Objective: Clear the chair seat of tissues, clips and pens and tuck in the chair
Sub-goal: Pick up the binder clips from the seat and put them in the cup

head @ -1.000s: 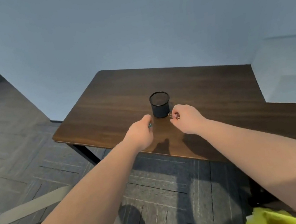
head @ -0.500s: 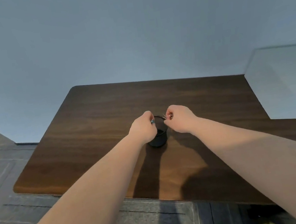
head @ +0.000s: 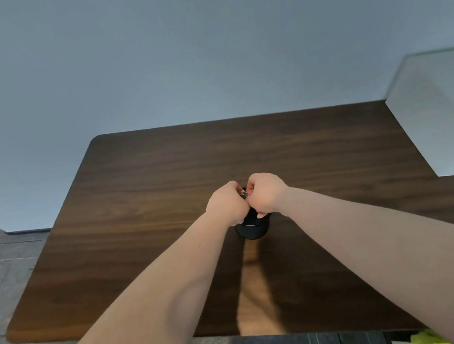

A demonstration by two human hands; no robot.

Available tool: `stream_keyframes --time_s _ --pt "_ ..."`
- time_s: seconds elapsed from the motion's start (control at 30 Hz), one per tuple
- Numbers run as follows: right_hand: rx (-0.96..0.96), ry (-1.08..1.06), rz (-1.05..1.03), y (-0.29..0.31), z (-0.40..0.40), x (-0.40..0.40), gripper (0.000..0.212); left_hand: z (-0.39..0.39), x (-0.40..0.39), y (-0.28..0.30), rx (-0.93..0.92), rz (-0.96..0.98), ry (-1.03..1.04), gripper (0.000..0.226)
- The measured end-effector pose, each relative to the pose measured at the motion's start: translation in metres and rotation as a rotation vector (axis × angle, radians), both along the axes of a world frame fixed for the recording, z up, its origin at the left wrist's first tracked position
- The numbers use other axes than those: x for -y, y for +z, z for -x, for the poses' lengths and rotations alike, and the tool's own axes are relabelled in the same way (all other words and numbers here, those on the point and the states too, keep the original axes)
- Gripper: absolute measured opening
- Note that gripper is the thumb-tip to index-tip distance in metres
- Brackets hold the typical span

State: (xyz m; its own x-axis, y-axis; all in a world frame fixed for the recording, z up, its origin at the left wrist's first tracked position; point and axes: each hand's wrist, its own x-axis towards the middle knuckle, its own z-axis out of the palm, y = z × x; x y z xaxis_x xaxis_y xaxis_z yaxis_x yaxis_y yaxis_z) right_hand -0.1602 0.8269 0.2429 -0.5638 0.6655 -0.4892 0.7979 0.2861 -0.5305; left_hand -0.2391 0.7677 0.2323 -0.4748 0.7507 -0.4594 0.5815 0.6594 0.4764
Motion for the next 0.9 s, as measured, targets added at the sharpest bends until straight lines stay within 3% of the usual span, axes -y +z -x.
stream_keyframes --time_s 0.27,0.47,0.77,0.9 --pt "0.055 0.009 -0.020 -0.004 0.003 -0.012 0.011 0.000 -0.009 -0.003 0.075 0.058 0.011 0.027" --pt "0.084 0.075 -0.069 -0.012 0.001 -0.016 0.036 0.001 -0.009 -0.009 -0.018 0.028 -0.051 0.035" --pt "0.013 0.155 -0.157 -0.020 -0.004 -0.013 0.025 0.007 -0.014 -0.004 -0.033 -0.081 -0.008 0.015" --pt "0.004 0.182 -0.146 -0.019 -0.008 -0.013 0.045 0.005 -0.015 -0.002 0.017 -0.121 -0.010 0.026"
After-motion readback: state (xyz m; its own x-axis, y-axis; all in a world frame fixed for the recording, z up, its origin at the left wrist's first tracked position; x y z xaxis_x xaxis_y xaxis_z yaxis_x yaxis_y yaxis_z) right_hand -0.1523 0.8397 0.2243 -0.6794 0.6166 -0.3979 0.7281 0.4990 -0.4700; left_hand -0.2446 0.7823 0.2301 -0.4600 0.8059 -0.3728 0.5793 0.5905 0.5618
